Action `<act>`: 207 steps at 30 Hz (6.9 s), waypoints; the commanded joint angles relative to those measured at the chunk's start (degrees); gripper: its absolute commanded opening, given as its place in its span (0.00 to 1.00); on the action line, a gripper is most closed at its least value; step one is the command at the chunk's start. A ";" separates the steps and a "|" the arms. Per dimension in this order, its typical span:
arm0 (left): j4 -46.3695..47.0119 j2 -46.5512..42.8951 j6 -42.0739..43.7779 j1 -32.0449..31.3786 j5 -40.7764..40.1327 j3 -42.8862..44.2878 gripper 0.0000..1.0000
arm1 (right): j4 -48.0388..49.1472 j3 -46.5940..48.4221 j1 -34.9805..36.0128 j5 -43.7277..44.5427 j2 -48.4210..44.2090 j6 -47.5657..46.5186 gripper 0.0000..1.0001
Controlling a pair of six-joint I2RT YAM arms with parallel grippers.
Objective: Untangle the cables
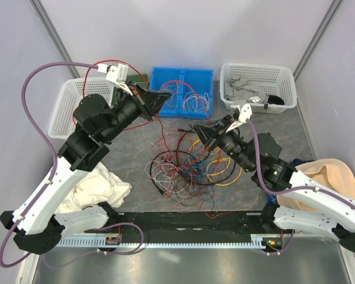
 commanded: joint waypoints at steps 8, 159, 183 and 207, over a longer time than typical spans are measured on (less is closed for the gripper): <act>0.60 6.71 -12.03 0.40 10.27 13.82 0.02 | 13.29 -16.09 -0.04 -6.99 -6.42 -9.18 0.67; 35.59 -16.92 30.50 5.94 -17.06 -40.32 0.02 | -8.65 72.48 -8.12 -44.07 57.91 30.19 0.00; 21.77 0.39 16.69 32.03 -31.38 -17.64 0.02 | 0.75 82.77 -11.99 -39.85 74.87 38.97 0.25; 25.12 21.66 12.66 45.93 -43.16 -5.68 0.02 | 21.32 33.92 -17.43 -36.78 49.40 31.16 0.82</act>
